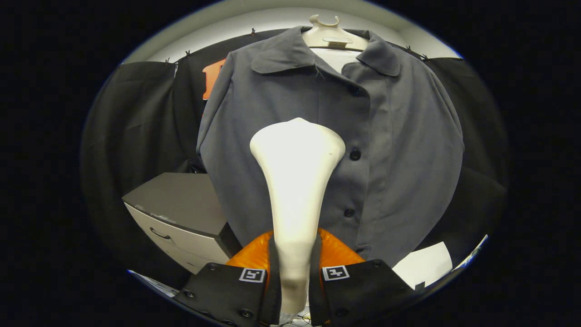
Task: Iron the clothes twice with a garment steamer, once on the left side and once on the right side.
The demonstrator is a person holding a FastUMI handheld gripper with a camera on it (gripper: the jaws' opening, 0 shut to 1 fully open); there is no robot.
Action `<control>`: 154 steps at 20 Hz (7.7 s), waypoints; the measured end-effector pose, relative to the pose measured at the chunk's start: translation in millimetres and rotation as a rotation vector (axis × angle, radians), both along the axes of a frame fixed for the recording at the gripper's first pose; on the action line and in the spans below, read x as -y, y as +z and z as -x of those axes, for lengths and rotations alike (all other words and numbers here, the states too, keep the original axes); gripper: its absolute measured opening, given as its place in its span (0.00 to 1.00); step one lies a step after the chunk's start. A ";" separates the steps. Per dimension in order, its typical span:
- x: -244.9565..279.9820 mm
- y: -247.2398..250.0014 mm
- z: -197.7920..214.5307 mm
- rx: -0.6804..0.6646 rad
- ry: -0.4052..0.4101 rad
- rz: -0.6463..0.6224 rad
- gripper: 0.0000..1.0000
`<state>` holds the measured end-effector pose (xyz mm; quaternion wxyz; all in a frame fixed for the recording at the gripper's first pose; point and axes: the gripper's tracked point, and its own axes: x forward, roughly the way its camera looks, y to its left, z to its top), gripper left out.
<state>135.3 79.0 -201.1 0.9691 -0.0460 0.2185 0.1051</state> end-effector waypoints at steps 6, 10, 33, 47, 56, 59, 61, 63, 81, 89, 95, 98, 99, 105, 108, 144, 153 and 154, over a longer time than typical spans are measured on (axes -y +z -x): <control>11.0 -44.9 13.2 -0.067 0.012 0.023 0.32; 13.0 -69.2 19.2 -0.107 0.025 0.028 0.32; 37.0 -231.9 92.8 -0.418 0.010 0.044 0.32; 91.1 -95.4 107.5 -0.277 -0.122 -0.028 0.32; 123.1 53.0 75.7 -0.054 -0.148 -0.005 0.32; 131.8 93.3 55.1 0.001 -0.149 -0.009 0.32; 137.9 117.7 37.6 0.037 -0.146 -0.020 0.32; 147.8 141.1 20.4 0.076 -0.149 -0.020 0.32; 173.7 109.9 -56.8 0.036 -0.103 -0.028 0.32; 187.6 71.7 -52.9 -0.019 -0.122 -0.030 0.32; 193.8 33.9 -43.1 -0.067 -0.124 -0.014 0.32; 196.7 13.1 -34.7 -0.100 -0.126 -0.021 0.32; 198.5 5.7 -30.9 -0.112 -0.129 -0.023 0.32; 210.6 -39.5 -14.6 -0.183 -0.138 -0.025 0.32; 218.9 -65.7 -2.3 -0.222 -0.143 -0.024 0.32; 249.4 -270.4 122.1 -0.634 -0.267 -0.013 0.32; 184.4 -188.1 122.2 -0.498 -0.369 -0.066 0.32; 177.3 -178.9 122.2 -0.479 -0.381 -0.072 0.32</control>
